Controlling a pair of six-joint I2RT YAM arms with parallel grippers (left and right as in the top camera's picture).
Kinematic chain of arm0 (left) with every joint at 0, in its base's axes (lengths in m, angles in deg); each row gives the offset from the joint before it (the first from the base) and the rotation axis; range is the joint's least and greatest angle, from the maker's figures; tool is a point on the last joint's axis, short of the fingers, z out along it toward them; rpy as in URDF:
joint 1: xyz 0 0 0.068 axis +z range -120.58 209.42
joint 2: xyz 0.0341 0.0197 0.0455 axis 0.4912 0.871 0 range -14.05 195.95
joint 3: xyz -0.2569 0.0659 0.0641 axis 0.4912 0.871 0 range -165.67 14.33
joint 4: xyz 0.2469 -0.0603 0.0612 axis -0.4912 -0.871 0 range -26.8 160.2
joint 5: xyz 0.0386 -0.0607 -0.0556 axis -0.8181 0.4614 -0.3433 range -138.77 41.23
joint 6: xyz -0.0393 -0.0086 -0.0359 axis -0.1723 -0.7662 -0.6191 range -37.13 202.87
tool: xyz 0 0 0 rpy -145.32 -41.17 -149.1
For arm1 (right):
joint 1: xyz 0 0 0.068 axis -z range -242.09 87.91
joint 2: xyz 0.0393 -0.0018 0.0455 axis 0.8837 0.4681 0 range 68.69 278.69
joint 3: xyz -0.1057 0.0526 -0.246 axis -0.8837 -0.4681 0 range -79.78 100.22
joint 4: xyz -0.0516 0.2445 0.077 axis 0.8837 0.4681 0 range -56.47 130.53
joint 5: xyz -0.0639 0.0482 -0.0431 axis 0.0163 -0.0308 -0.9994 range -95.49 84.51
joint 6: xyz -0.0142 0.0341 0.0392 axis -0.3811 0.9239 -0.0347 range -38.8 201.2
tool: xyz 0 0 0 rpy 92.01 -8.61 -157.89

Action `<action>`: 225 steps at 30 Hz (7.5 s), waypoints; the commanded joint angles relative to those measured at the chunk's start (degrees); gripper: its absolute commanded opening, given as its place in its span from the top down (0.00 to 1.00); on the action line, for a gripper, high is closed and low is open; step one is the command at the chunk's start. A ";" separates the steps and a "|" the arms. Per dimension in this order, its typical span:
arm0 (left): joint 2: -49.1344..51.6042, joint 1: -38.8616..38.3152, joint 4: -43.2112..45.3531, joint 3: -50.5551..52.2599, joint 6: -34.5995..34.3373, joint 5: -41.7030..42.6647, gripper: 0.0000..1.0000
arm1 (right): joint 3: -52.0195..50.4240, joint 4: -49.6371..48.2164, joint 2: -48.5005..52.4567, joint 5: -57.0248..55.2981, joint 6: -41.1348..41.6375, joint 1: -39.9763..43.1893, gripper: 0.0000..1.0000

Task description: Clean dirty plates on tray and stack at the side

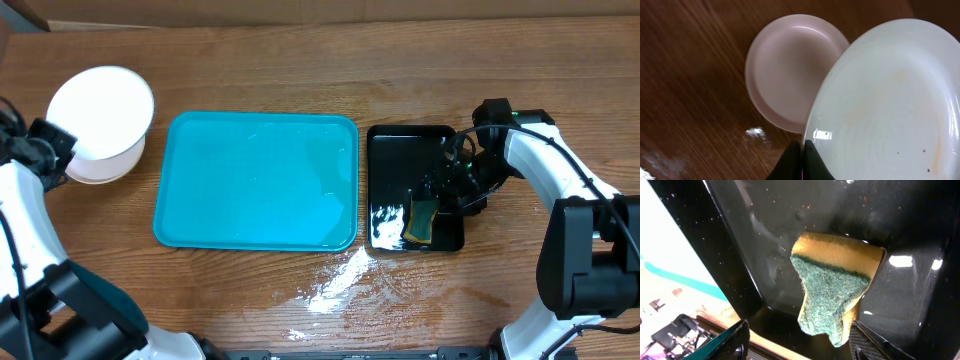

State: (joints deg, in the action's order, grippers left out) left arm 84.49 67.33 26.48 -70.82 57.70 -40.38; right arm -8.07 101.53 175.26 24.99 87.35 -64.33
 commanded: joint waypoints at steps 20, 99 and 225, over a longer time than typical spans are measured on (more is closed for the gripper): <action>15.10 4.09 12.50 -0.85 2.95 7.72 0.31 | 1.29 -1.95 -1.22 0.02 -0.26 0.07 0.25; 15.06 -32.44 4.79 -0.85 15.76 41.97 0.00 | -55.82 -74.88 -100.74 -19.80 -1.73 1.90 0.00; -98.33 -34.71 57.35 72.83 3.96 -7.43 0.00 | -71.25 -63.84 -106.40 -24.02 -1.68 1.88 0.00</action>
State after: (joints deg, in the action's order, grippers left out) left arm -12.95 33.28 83.52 0.70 61.94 -43.29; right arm -78.72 37.89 69.32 1.53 85.67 -62.82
